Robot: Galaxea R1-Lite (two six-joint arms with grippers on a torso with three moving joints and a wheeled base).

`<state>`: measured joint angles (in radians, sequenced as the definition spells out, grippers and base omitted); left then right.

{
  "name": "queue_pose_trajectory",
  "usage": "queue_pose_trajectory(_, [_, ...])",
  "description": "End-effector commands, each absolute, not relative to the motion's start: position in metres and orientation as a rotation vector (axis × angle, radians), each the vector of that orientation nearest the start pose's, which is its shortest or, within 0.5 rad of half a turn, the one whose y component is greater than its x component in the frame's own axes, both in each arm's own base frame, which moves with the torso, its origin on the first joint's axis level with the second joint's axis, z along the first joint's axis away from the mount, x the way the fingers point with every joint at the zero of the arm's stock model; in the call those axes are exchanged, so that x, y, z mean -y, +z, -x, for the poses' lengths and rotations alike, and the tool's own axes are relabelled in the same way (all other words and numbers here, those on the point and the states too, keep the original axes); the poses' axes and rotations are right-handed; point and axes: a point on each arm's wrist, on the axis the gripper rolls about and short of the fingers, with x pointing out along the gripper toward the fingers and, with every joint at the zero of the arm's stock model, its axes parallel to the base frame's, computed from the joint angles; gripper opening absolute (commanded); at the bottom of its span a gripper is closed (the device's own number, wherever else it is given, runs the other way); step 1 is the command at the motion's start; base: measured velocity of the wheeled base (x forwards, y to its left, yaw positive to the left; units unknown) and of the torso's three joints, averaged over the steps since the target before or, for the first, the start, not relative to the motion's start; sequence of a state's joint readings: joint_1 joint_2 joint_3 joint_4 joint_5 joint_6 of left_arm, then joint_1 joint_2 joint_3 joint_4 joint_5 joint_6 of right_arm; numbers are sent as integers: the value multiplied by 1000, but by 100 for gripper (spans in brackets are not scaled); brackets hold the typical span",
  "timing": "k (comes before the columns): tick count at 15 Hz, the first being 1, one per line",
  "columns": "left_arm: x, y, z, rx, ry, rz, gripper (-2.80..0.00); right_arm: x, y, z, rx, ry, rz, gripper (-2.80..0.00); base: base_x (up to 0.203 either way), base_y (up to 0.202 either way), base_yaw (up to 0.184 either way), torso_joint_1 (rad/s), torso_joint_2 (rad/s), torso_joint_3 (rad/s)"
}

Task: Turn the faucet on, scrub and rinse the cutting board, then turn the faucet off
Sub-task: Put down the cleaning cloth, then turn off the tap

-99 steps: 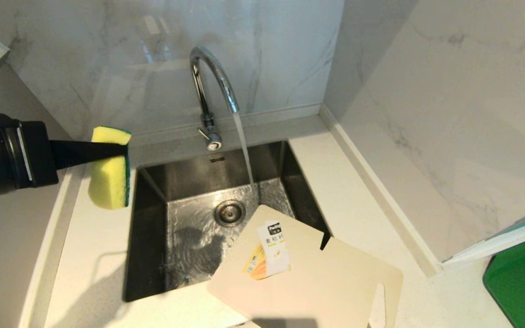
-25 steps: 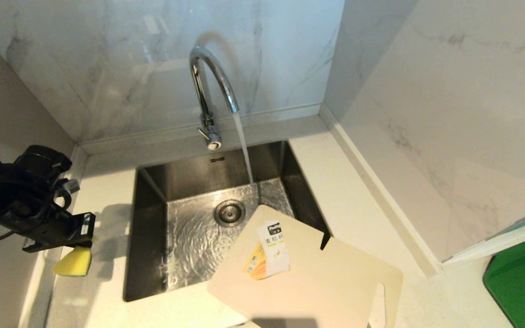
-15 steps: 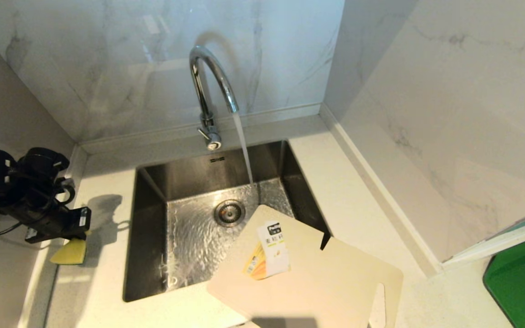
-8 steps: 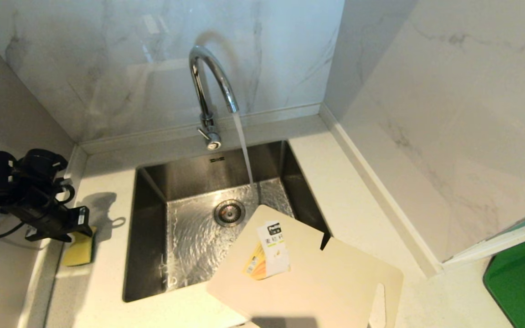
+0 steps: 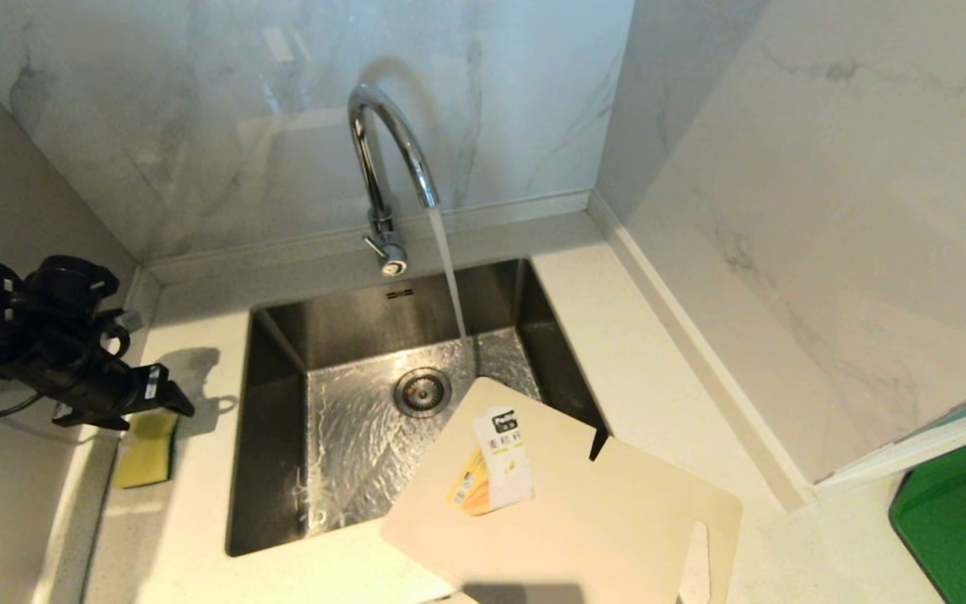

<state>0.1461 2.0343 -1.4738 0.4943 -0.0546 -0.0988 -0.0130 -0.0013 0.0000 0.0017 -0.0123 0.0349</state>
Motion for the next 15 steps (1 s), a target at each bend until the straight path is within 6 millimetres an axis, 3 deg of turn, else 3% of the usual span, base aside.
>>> queue_pose_trajectory(1, [-39, 179, -357, -991, 27, 100, 0, 0, 75, 23, -2, -26, -35, -280, 0, 0, 0, 0, 0, 0])
queue_pose_trajectory(5, [0, 226, -331, -873, -155, 22, 0, 0, 75, 23, -3, -26, -35, -280, 0, 0, 0, 0, 0, 0])
queue_pose_trajectory(6, [8, 234, -323, -869, -183, 0, -280, 0, 75, 23, -3, -26, -35, -280, 0, 0, 0, 0, 0, 0])
queue_pose_trajectory(8, [23, 245, -311, -869, -240, -45, -280, 0, 75, 23, -3, -26, -35, -280, 0, 0, 0, 0, 0, 0])
queue_pose_trajectory(12, [41, 281, -308, -785, -301, -71, -280, 0, 75, 23, -1, -26, -35, -280, 0, 0, 0, 0, 0, 0])
queue_pose_trajectory(15, [58, 287, -307, -821, -322, -128, -280, 0, 75, 23, -1, -26, -35, -280, 0, 0, 0, 0, 0, 0])
